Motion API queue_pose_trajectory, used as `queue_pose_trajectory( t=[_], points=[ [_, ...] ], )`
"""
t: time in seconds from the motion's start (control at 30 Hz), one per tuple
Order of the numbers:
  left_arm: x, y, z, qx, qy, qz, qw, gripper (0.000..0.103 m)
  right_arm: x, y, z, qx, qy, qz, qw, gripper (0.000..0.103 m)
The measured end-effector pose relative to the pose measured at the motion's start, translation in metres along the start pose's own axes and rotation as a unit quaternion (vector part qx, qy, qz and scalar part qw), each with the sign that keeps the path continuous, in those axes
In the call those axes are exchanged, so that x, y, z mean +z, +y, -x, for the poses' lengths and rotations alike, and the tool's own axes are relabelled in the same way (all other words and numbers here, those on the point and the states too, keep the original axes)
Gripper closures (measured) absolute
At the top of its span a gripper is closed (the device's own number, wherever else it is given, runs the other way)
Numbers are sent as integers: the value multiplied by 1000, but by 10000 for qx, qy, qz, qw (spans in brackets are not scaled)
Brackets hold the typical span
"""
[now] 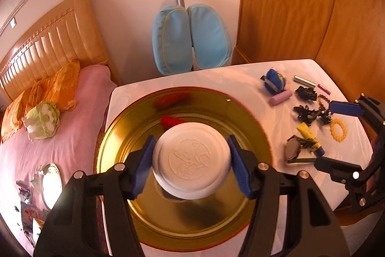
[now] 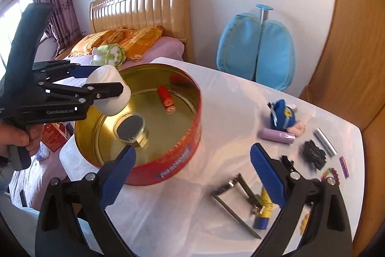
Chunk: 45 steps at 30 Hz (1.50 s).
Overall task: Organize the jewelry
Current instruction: 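Lower the white jar into the tin and open the left gripper, then grasp the black pearl-studded hair clip with the right gripper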
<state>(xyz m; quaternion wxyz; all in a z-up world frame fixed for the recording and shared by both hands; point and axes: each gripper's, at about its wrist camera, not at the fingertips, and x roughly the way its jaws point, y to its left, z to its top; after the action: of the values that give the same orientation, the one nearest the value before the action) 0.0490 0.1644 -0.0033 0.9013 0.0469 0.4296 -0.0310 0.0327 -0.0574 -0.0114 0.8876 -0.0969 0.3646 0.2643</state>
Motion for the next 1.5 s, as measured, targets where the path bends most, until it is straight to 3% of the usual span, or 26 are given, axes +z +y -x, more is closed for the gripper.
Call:
queue_pose_trajectory(
  t=[0.13, 0.27, 0.5, 0.67, 0.87, 1.03, 1.17, 1.5],
  points=[
    [-13, 47, -31, -190, 344, -37, 9992, 43, 17, 44, -41, -18, 292, 79, 9995, 6],
    [-13, 71, -66, -491, 534, -343, 9968, 43, 29, 65, -72, -191, 596, -114, 9980, 6],
    [3, 67, -115, -819, 817, -996, 9883, 43, 37, 68, -89, -692, 844, -467, 9929, 6],
    [7, 67, -132, -943, 1041, -1064, 9843, 43, 36, 69, -92, -804, 959, -594, 9904, 6],
    [8, 62, -131, -905, 963, -1253, 9833, 41, 37, 69, -88, -916, 916, -628, 9896, 6],
    [14, 69, -119, -947, 828, -944, 9876, 34, 32, 65, -80, -915, 860, -676, 9898, 6],
    [16, 66, -99, -1201, 600, -784, 9878, 26, 24, 54, -70, -899, 769, -818, 9896, 6],
    [18, -13, -53, -1262, 421, -503, 9898, 9, -14, -17, -24, -736, 396, -1042, 9910, 6]
  ],
)
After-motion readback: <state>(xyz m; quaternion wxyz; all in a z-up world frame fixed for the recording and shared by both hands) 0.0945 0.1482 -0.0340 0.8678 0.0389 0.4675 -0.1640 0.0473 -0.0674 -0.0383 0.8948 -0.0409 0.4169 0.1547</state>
